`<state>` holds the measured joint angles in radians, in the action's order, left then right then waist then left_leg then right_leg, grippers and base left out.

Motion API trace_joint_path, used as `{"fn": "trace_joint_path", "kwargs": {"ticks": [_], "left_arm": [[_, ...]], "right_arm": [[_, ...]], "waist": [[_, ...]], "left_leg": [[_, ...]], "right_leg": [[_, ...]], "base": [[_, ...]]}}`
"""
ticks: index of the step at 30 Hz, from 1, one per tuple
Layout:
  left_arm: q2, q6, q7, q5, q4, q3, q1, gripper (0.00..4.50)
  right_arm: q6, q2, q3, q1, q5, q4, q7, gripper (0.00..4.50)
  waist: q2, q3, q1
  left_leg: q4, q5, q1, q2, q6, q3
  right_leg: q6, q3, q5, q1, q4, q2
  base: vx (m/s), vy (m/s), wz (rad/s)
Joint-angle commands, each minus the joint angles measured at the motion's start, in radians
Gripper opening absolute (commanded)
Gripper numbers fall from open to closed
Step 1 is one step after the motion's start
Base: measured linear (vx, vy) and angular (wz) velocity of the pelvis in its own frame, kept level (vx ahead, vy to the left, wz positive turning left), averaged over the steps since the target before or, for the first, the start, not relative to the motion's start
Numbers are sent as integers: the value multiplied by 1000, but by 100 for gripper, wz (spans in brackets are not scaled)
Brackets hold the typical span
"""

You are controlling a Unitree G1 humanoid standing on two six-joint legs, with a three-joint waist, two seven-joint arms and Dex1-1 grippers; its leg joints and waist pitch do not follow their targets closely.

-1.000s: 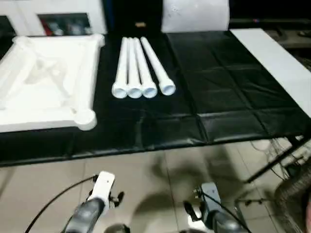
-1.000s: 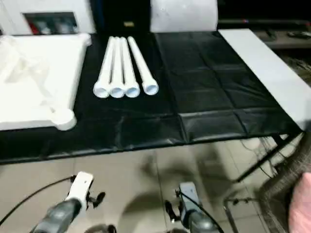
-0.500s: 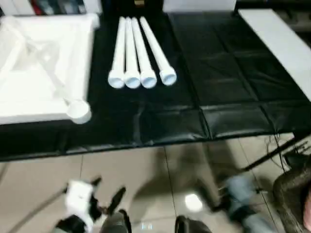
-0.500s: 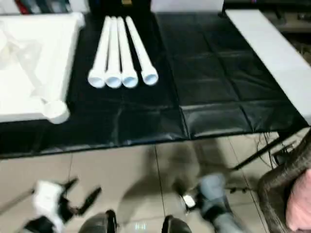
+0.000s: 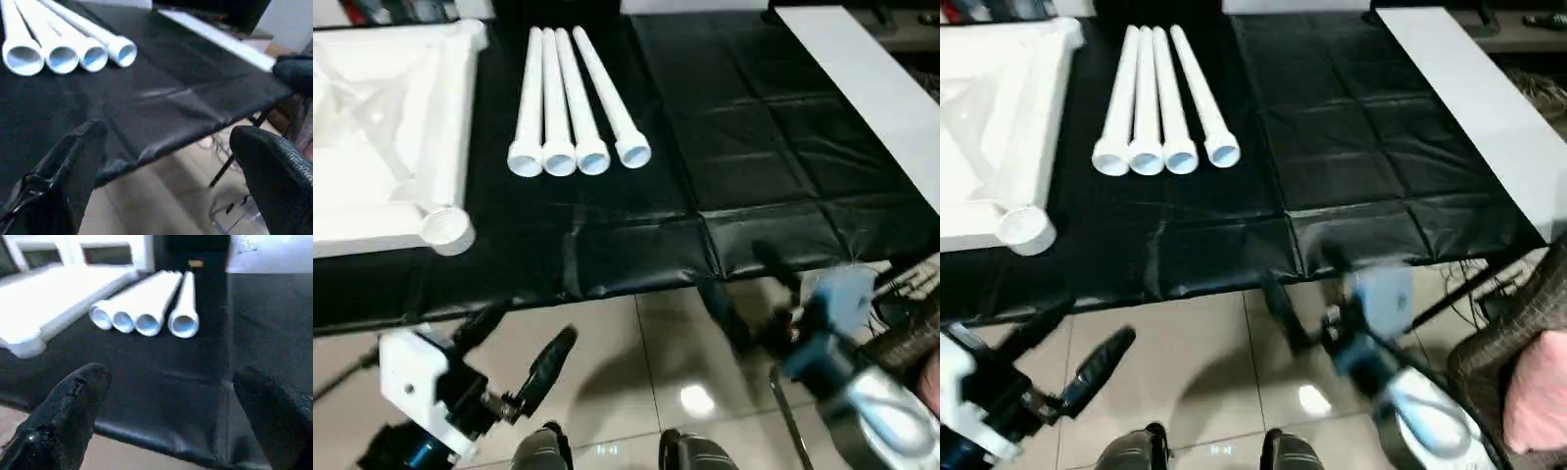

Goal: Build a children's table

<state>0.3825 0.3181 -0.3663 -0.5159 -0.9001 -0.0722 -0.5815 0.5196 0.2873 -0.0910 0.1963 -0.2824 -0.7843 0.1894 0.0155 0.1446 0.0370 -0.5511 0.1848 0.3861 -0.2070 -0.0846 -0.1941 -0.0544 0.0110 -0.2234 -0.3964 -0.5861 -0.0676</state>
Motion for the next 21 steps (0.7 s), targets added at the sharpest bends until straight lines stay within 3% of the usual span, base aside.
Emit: {"fn": "trace_joint_path", "kwargs": {"ticks": [1, 2, 3, 4, 5, 6, 7, 8, 9, 10, 11, 12, 13, 14, 15, 16, 17, 18, 19, 20, 21], "left_arm": [[5, 37, 30, -1, 6, -3, 99, 447], [-13, 43, 55, 27, 68, -5, 199, 447], [-32, 49, 78, 46, 120, -9, 272, 447], [-45, 75, 108, 67, 161, -11, 318, 447], [-61, 109, 153, 117, 215, -6, 370, 447], [-71, 91, 177, 173, 253, 7, 406, 447], [-81, 90, 194, 208, 282, 23, 437, 447], [-92, 118, 218, 210, 302, 34, 461, 447], [-106, 135, 255, 224, 315, 40, 478, 447], [-113, 158, 293, 231, 323, 49, 500, 447], [-111, 184, 323, 223, 318, 50, 526, 447], [-111, 184, 323, 223, 318, 50, 526, 447], [-108, 215, 325, 194, 308, 27, 556, 447], [-108, 215, 325, 194, 308, 27, 556, 447], [-112, 244, 321, 195, 310, 10, 586, 447], [-112, 244, 321, 195, 310, 10, 586, 447], [-90, 234, 290, 229, 320, 19, 593, 447], [-81, 238, 277, 235, 323, 22, 592, 447], [-73, 243, 270, 242, 326, 24, 589, 447], [-74, 255, 272, 236, 328, 20, 587, 447], [-70, 285, 282, 222, 337, 10, 583, 447]], "right_arm": [[49, -36, -10, -46, 72, 24, -60, 450], [61, -55, -21, -83, 78, 61, -71, 450], [80, -57, -33, -110, 76, 88, -77, 450], [88, -60, -35, -125, 71, 107, -85, 450], [95, -70, -34, -137, 55, 129, -93, 450], [89, -77, -33, -150, 58, 147, -116, 450], [81, -82, -34, -164, 62, 169, -130, 450], [79, -85, -36, -179, 65, 187, -141, 450], [73, -96, -30, -190, 68, 205, -156, 450], [69, -127, -11, -201, 59, 222, -155, 450], [58, -161, 7, -217, 43, 243, -137, 450], [58, -161, 7, -217, 43, 243, -137, 450], [40, -168, -7, -236, 55, 263, -116, 450], [40, -168, -7, -236, 55, 263, -116, 450], [13, -157, -30, -248, 81, 286, -117, 450], [13, -157, -30, -248, 81, 286, -117, 450], [-3, -152, -34, -243, 92, 304, -131, 450], [-5, -144, -37, -242, 117, 306, -155, 450], [-9, -143, -38, -240, 134, 306, -171, 450], [6, -147, -33, -239, 143, 300, -189, 450], [28, -166, -20, -234, 172, 291, -231, 450]], "waist": [[-1, -45, -4], [-5, -56, -1], [-7, -53, -1], [-5, -59, -2], [-14, -73, -1], [-18, -82, -3], [-8, -80, -7], [-17, -90, -15], [-29, -92, -15], [-28, -98, -22], [-26, -97, -9], [-21, -94, 0], [-21, -92, 10], [-27, -86, 22], [-45, -66, 40], [-41, -57, 39], [-57, -45, 32], [-82, -51, 14], [-117, -50, -9], [-142, -95, -39], [-113, -109, -33]], "left_leg": [[55, 150, -31, -9, -64, 8], [50, 134, -33, -7, -69, 9], [55, 136, -31, -8, -78, 10], [47, 124, -33, -4, -82, 9], [41, 98, -30, -2, -91, 12], [40, 56, -6, 10, -38, 37], [41, 41, 30, 30, 16, 62], [33, 46, 39, 44, 80, 79], [33, 58, 30, 45, 104, 88], [22, 33, 48, 55, 180, 100], [13, 25, 60, 66, 247, 100], [-18, -1, 78, 61, 305, 110], [-38, -11, 85, 55, 321, 113], [-76, -14, 97, 39, 319, 125], [-103, 20, 95, 23, 289, 137], [-115, 55, 90, 17, 259, 141], [-101, 134, 71, 11, 211, 157], [-18, 169, 49, 54, 234, 154], [70, 202, 10, 95, 262, 161], [66, 246, -99, 92, 221, 121], [57, 219, -96, 60, 196, 153]], "right_leg": [[21, -27, 43, 15, 50, -20], [31, -30, 44, 17, 43, -21], [33, -29, 24, 16, 45, -21], [41, -31, 44, 19, 37, -20], [47, -32, 88, 29, 28, -22], [53, -2, 165, 49, 25, -36], [43, 26, 201, 74, 26, -44], [37, 52, 183, 90, 36, -52], [60, 62, 153, 83, 40, -58], [118, 69, 142, 100, 42, -79], [161, 70, 73, 111, 63, -115], [196, 64, -6, 128, 84, -174], [201, 58, -61, 136, 101, -205], [198, 45, -176, 145, 128, -263], [195, 41, -314, 150, 161, -310], [189, 43, -396, 149, 176, -323], [181, 81, -535, 176, 181, -301], [167, 137, -566, 192, 123, -173], [134, 186, -544, 152, 13, -27], [73, 151, -336, 18, -186, 74], [35, 124, -245, 5, -192, 57]], "base": [[-50, -14, 1], [-50, -14, 1], [-65, -14, -1], [-69, -9, -4], [-69, -9, -4], [-61, -1, 2], [-88, 9, 19], [-88, 9, 19], [-65, 14, 45], [-52, 10, 61], [-52, 10, 61], [-70, 23, 58], [-42, 66, 50], [-42, 66, 50], [-42, 138, 52], [-33, 226, 51], [-33, 226, 51], [5, 279, 46], [26, 323, 65], [26, 323, 65], [8, 302, 54]]}}
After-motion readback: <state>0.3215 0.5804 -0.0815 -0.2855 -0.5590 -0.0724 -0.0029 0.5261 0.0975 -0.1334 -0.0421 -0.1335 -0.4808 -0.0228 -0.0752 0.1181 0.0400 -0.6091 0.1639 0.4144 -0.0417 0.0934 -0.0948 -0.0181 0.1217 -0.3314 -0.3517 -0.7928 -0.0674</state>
